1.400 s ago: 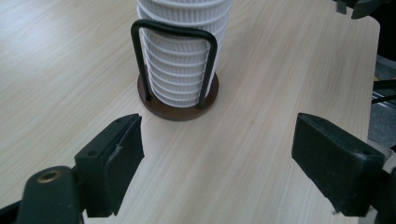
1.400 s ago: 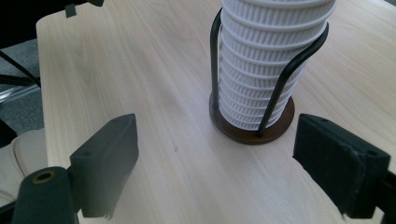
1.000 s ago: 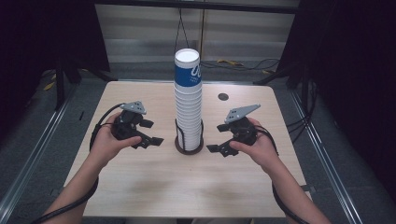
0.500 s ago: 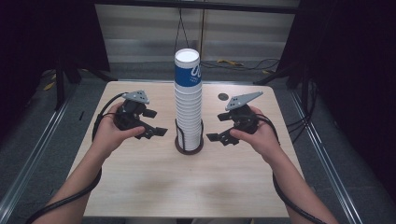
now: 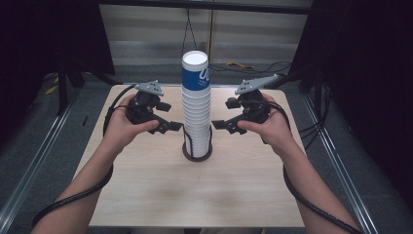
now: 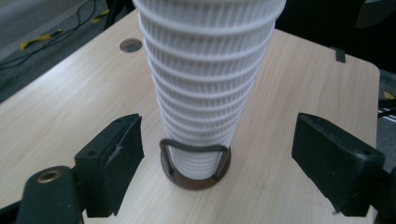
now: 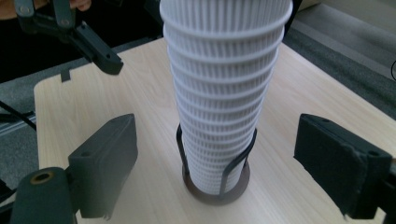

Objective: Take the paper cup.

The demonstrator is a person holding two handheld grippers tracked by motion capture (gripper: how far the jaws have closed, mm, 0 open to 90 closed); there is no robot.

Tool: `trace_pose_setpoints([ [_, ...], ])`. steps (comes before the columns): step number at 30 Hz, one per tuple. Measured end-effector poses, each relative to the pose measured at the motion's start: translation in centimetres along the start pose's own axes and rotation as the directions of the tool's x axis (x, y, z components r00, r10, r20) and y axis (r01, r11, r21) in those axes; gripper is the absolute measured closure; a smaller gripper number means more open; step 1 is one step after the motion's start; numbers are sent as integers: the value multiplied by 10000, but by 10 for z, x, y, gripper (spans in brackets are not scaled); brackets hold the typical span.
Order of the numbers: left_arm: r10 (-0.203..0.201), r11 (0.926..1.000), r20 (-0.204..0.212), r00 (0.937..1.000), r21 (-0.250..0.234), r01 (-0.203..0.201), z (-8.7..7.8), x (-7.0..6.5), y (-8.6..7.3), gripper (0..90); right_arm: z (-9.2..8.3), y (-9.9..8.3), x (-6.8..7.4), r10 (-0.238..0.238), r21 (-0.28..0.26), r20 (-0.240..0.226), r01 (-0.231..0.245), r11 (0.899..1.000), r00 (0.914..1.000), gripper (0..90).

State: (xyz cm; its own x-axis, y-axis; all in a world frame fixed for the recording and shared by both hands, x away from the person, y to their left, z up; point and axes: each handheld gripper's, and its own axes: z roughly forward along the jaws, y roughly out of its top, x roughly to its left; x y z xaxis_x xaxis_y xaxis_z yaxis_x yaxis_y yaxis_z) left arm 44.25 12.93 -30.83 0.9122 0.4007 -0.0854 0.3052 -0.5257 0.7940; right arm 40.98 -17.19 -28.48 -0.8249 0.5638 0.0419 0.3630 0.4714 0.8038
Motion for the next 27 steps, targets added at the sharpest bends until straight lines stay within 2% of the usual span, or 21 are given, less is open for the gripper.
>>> trace_pose_setpoints([
  [4,132,9999,-39,9999,-100,-132,1,1,10,158,2,11,-1,-17,39,24,17,10000,10000,128],
  [9,-47,9984,-37,10000,-560,44,0,2,23,158,7,27,0,-62,-104,-47,62,9999,10000,128],
  [14,160,9963,-193,9997,-842,-175,1,1,34,157,9,40,1,-72,-268,-96,70,9996,9999,128],
  [21,412,9941,-169,9990,-1000,-427,7,2,38,157,5,53,-1,-149,-353,34,150,9993,9999,128],
  [27,271,9915,-184,9995,-1268,-292,10,3,40,157,5,61,-3,-122,-410,142,127,9991,9998,128],
])
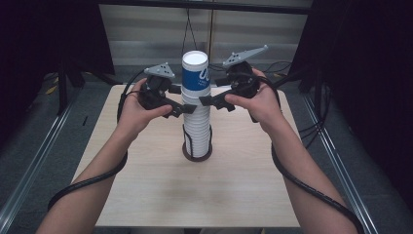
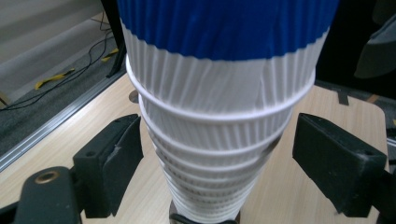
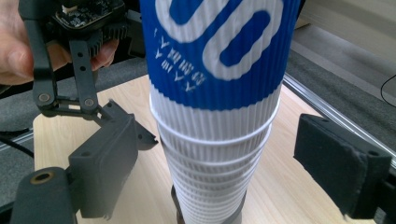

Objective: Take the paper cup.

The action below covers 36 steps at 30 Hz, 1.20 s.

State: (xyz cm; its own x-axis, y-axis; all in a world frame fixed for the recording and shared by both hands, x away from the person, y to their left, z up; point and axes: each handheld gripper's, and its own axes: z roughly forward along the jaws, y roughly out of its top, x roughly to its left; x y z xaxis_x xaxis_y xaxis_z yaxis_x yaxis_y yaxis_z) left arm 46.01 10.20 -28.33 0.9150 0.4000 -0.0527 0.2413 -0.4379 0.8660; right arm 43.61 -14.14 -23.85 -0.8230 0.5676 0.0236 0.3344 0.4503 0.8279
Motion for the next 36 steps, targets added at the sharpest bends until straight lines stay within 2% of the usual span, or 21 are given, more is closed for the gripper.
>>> trace_pose_setpoints([
  [4,-70,9999,0,10000,-132,70,3,0,1,156,5,3,1,-41,-21,-58,41,10000,10000,129],
  [6,26,9999,19,10000,-135,-25,5,-1,0,162,8,5,3,-61,-36,-126,60,10000,9999,128],
  [10,14,9998,77,10000,-178,-13,4,0,-1,168,12,11,5,-201,-63,40,201,9998,9998,120],
  [14,-71,9995,129,9999,-294,75,3,3,-3,169,14,16,5,35,-331,34,-34,9994,10000,121],
  [17,-99,9994,171,9998,-327,105,3,3,-4,171,19,17,6,-7,-324,232,14,9995,9997,121],
  [22,-127,9994,190,9997,-332,133,4,2,-4,172,32,16,6,309,-818,385,-276,9963,9988,120],
  [26,-147,9993,191,9997,-333,153,4,2,-4,172,36,16,7,368,-905,473,-324,9954,9982,130],
  [28,-256,9989,202,9995,-382,263,4,3,-5,170,37,16,7,321,-966,534,-268,9950,9981,161],
  [32,-510,9972,392,9979,-524,530,6,4,-8,170,37,16,8,291,-990,622,-228,9948,9976,169],
  [36,-664,9954,410,9969,-665,691,9,4,-7,154,36,15,8,199,-976,651,-135,9951,9977,173],
])
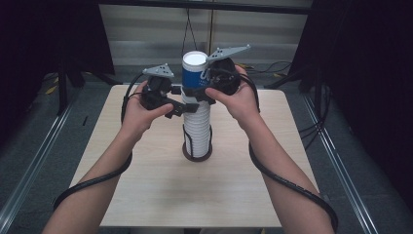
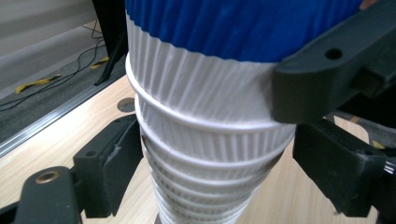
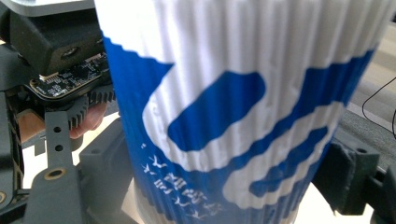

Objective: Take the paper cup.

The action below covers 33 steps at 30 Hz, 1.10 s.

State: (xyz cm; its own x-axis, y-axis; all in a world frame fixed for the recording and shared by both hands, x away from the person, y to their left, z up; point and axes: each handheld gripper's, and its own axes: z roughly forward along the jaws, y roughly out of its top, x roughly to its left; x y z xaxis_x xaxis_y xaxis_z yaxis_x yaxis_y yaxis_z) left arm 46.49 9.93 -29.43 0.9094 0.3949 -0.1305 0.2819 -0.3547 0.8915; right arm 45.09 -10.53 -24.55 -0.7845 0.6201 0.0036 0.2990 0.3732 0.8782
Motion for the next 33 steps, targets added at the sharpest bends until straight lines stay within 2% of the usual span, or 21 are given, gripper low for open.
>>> trace_pose_setpoints([
  [11,248,9993,-146,9996,284,-243,1,-4,4,159,-3,0,0,-46,55,10,46,10000,10000,175],
  [19,385,9990,-135,9992,249,-382,1,-5,3,169,-5,1,0,-124,153,-4,124,9998,9999,179],
  [26,376,9993,-76,9993,32,-376,-2,-4,-1,182,-7,4,1,-190,15,43,190,9998,9998,189],
  [29,334,9994,-35,9994,21,-334,-4,-3,-2,201,-11,7,0,-170,-264,60,171,9995,9998,201],
  [33,348,9994,-32,9994,-24,-349,-5,-3,-3,212,-15,14,2,-370,-187,216,374,9991,9991,201],
])
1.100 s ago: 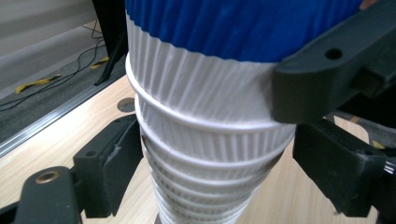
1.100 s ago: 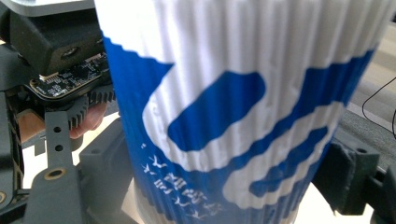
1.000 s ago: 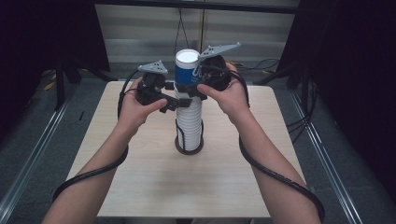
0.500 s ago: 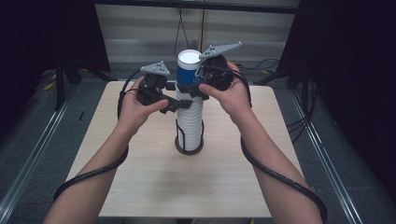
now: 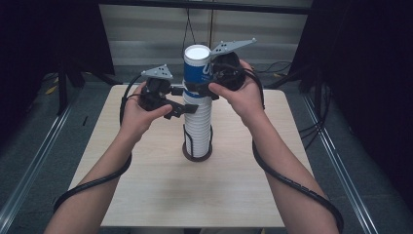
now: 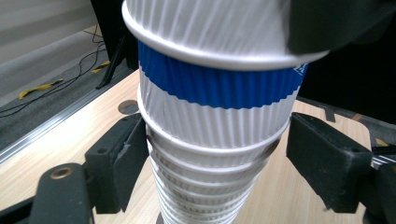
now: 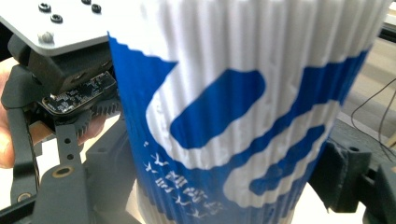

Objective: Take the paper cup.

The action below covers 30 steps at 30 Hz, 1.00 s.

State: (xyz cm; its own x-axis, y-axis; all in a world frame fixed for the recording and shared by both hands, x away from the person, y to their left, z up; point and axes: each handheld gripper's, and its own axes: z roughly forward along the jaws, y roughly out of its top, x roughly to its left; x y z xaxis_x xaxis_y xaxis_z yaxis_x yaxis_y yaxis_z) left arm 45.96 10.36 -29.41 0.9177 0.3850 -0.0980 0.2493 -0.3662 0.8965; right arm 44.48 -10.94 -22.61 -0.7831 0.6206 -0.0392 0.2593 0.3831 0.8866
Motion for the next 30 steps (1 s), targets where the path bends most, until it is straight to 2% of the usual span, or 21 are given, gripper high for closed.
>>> trace_pose_setpoints([
  [6,57,10000,16,10000,-30,-57,-1,-1,0,227,-6,6,-1,107,-89,41,-107,9999,9999,203],
  [10,225,9997,-22,9997,119,-225,0,-3,0,239,-9,8,-3,188,-228,45,-187,9996,9998,204],
  [18,121,9997,-180,9998,209,-117,1,-3,-2,176,-13,10,-4,302,-385,-7,-302,9988,9995,204],
  [26,376,9982,-314,9988,474,-361,1,-6,-4,163,-20,14,-6,403,-684,-79,-408,9968,9992,203],
  [30,420,9974,-388,9984,595,-396,2,-6,-7,163,-23,17,-6,261,-630,-17,-262,9977,9997,202],
])
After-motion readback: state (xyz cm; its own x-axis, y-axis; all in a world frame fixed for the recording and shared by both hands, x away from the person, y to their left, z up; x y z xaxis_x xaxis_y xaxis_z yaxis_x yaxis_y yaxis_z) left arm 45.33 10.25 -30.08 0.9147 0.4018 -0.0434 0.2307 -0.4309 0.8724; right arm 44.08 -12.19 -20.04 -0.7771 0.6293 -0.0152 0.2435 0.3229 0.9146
